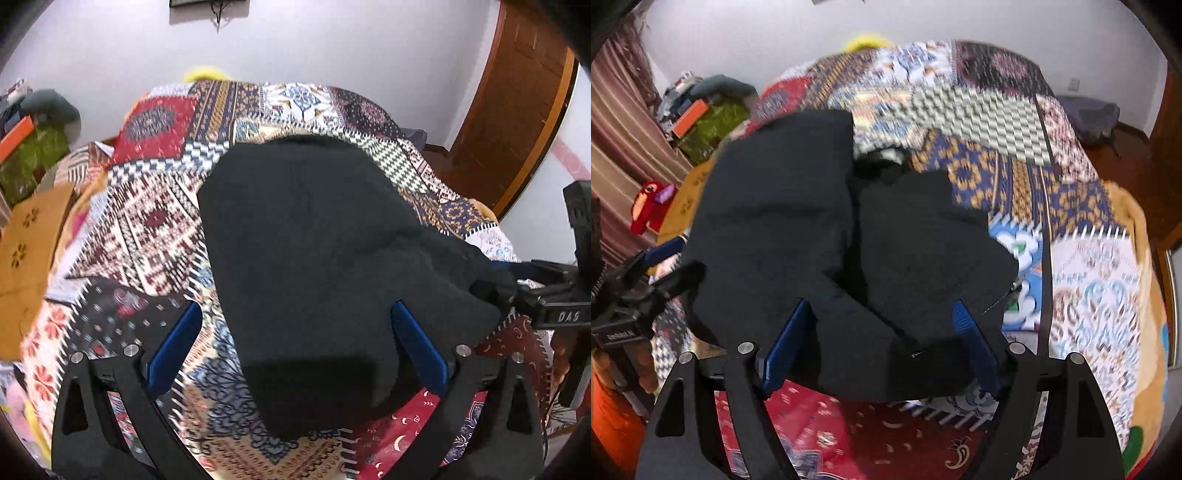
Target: Fold large clothes
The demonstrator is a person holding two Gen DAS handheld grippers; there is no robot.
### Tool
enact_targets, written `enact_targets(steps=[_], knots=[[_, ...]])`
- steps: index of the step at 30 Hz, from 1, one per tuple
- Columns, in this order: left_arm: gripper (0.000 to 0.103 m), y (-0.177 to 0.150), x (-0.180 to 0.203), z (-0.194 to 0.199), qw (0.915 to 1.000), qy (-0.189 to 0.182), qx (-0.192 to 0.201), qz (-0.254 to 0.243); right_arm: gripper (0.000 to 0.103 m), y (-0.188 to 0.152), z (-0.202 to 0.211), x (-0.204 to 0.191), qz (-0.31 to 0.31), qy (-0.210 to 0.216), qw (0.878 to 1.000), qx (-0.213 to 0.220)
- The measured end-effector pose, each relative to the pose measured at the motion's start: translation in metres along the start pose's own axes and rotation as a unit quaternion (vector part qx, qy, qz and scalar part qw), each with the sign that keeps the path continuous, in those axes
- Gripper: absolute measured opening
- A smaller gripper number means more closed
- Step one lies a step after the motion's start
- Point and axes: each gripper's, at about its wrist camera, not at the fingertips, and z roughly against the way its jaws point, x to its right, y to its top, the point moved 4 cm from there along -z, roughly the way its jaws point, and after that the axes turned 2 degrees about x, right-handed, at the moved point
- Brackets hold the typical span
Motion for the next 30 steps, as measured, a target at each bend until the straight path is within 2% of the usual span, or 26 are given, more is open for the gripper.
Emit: enact_targets(steps=[4,9,12,15,18,20,23,26,30], knots=[[0.103,-0.006,0.005,-0.005,1.0000,0.000,-0.005,0.001,0.077,-0.011,-0.008,0.001,-0.001,0.001,1.000,-0.017],[0.103,-0.007,0.000,-0.004,0.9997,-0.004,-0.019,0.014,0.077,-0.008,0.007,0.002,-0.018,0.010,0.999,-0.028],[0.103,-0.002,-0.003,0.004,0.9997,0.000,-0.021,0.016,0.078,-0.005,0.025,0.007,-0.029,0.014,0.999,-0.017],[0.103,0.004,-0.012,0.017,0.9993,0.022,-0.006,0.028,0.079,-0.003,0.041,0.016,-0.043,0.012,0.999,0.004],[0.103,0.009,-0.025,0.024,0.9983,0.008,-0.003,0.057,0.079,0.000,0.047,0.028,-0.070,0.024,0.997,0.009],[0.103,0.010,-0.033,0.019,0.9964,-0.014,-0.018,0.082,0.079,0.001,0.041,0.036,-0.099,0.041,0.994,0.000],[0.103,0.005,-0.042,0.002,0.9888,-0.059,-0.056,0.125,0.079,-0.004,0.020,0.048,-0.153,0.081,0.984,-0.037],[0.103,-0.004,-0.046,-0.018,0.9733,-0.119,-0.090,0.174,0.079,-0.010,0.000,0.052,-0.191,0.113,0.973,-0.066],[0.103,-0.008,-0.046,-0.036,0.9546,-0.173,-0.113,0.215,0.079,-0.008,-0.022,0.054,-0.216,0.135,0.964,-0.079]])
